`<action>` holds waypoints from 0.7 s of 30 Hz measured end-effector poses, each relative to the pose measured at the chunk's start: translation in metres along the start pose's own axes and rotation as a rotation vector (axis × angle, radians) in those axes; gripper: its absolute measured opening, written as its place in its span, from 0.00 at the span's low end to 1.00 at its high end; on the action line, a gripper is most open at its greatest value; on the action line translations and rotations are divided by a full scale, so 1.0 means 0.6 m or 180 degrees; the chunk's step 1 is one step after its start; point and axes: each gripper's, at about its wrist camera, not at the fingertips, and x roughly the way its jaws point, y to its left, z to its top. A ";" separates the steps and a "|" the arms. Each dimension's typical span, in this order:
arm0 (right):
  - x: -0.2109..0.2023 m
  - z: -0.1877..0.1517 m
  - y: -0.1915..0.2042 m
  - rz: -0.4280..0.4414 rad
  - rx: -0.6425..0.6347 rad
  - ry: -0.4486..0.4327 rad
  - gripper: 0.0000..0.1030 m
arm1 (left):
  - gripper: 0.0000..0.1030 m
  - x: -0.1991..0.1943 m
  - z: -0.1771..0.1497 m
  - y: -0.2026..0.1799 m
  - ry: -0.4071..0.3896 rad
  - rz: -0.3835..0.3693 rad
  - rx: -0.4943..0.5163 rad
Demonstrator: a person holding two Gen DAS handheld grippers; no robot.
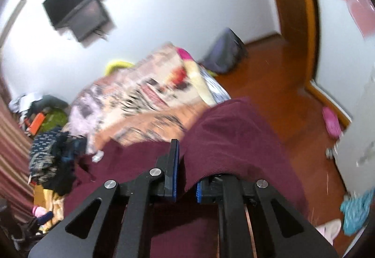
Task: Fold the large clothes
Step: 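Fold the shirt's side over the body with the right gripper and release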
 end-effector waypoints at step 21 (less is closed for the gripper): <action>0.104 -0.150 0.405 0.1374 -0.1880 0.1176 0.09 | 0.69 -0.092 -0.062 0.164 -0.0249 0.0298 -0.0596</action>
